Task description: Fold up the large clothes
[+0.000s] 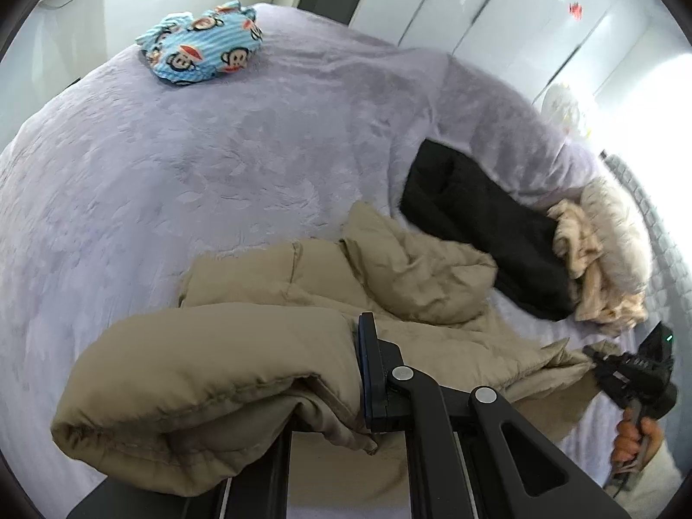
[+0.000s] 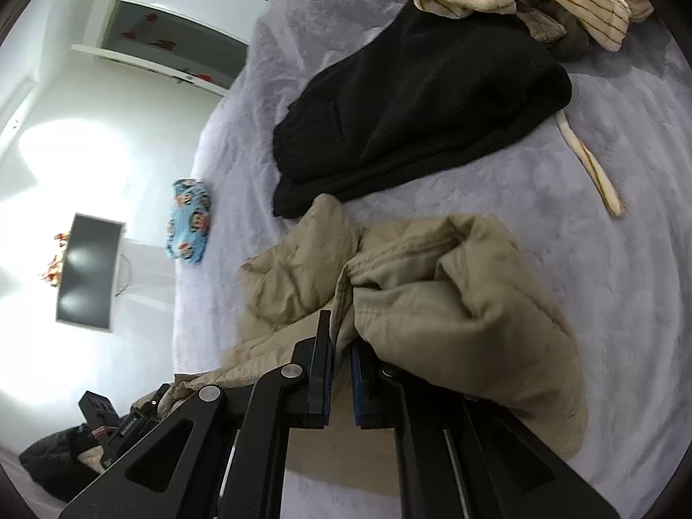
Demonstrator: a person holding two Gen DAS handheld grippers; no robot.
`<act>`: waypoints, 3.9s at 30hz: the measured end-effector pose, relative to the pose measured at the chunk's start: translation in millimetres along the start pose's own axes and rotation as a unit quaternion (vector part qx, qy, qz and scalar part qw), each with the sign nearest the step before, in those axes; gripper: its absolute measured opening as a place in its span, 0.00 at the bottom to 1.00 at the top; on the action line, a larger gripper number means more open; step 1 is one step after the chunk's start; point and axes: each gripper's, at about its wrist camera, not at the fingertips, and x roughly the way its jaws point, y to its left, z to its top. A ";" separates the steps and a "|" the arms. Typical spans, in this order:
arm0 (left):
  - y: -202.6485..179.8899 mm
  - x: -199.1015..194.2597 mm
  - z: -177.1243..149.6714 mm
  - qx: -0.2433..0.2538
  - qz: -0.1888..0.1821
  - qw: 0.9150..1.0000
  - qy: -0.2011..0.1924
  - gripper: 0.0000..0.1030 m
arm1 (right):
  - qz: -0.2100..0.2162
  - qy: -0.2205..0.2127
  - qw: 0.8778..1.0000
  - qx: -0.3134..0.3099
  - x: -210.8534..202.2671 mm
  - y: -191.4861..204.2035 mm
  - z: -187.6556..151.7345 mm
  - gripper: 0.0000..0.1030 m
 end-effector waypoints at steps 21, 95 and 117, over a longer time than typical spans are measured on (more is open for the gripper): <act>15.6 126.3 22.8 0.012 0.055 0.994 0.093 0.12 | -0.094 0.038 0.994 0.042 99.8 -37.9 41.2 0.08; -34.4 65.2 3.4 0.168 0.100 0.981 -0.007 0.58 | -0.204 -0.014 0.974 -0.100 25.9 -8.1 -32.7 0.35; 111.1 152.6 34.9 0.023 0.116 0.991 0.060 0.18 | -0.173 -0.012 0.984 -0.050 76.3 -52.4 34.9 0.13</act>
